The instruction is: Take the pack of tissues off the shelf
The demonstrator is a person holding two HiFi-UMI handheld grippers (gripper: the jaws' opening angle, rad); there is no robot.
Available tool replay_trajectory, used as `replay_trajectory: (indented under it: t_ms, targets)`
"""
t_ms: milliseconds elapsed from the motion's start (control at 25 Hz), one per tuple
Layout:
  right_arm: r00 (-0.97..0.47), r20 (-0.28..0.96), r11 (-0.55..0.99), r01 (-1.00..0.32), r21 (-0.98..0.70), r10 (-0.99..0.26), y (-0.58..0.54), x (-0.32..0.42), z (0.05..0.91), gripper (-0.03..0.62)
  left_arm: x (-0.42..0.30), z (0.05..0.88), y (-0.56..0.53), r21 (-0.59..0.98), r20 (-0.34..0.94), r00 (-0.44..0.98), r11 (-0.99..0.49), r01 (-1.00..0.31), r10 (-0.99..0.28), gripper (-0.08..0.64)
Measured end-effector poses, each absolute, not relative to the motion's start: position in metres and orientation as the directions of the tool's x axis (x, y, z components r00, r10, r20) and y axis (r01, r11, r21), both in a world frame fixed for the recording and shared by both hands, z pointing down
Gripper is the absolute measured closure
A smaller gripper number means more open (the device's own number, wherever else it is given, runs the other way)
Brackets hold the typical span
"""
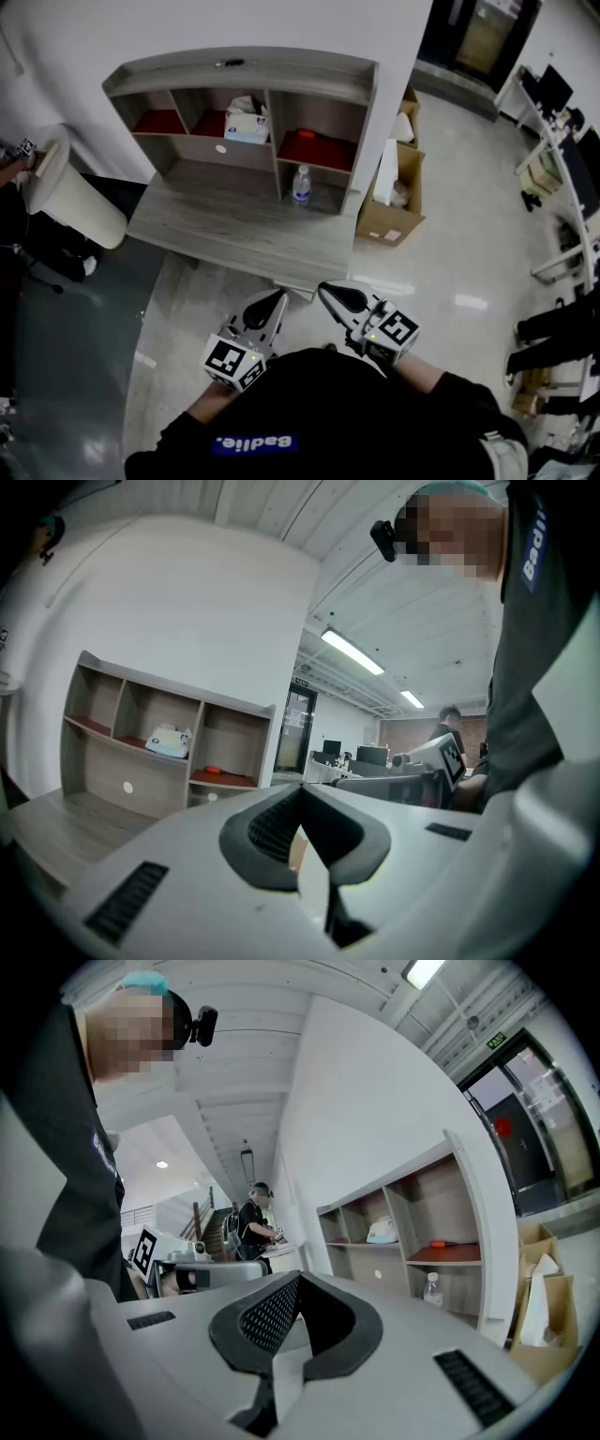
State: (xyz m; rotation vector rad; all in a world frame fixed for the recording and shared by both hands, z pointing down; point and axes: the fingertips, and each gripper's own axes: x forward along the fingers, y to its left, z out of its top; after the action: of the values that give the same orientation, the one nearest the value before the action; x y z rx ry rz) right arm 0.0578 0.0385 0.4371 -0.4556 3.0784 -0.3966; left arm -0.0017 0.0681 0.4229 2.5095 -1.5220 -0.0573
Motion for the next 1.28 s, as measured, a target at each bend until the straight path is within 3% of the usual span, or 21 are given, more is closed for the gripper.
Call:
replay_trajectory:
  t_ms: [840, 1280]
  targets:
    - [-0.967, 0.052, 0.916, -0.253, -0.311, -0.25, 0.021, 0.104, 0.465, 0.566, 0.044, 0.436, 0.059, 0.186, 0.103, 0.417, -0.394, -0.9, -0.903, 0.558]
    - [-0.953, 0.087, 0.908, -0.302, -0.291, -0.289, -0.006, 0.078, 0.466, 0.566, 0.002, 0.434, 0.027, 0.155, 0.082, 0.422, -0.407, -0.9, -0.903, 0.558]
